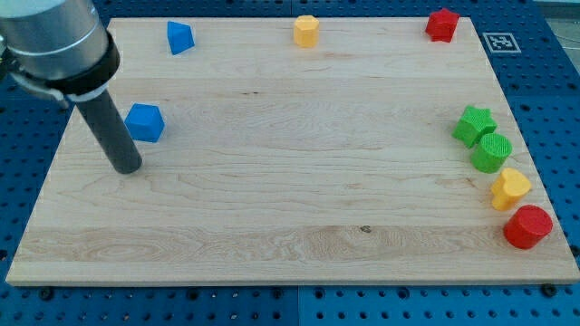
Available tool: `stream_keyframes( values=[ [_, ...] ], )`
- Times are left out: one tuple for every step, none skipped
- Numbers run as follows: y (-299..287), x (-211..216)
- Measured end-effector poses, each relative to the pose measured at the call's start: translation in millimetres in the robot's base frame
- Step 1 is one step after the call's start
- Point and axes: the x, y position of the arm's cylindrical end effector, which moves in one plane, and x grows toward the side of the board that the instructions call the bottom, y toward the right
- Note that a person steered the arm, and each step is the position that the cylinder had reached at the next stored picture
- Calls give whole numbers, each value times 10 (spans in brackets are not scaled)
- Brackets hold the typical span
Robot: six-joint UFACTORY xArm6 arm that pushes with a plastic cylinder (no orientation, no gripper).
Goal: Slightly push the blue cube towards top
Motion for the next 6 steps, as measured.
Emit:
stream_keyframes(
  values=[
    [0, -51],
    [-71, -51],
    [-181, -83],
    [-181, -265],
    [47, -272],
    [273, -277]
  ],
)
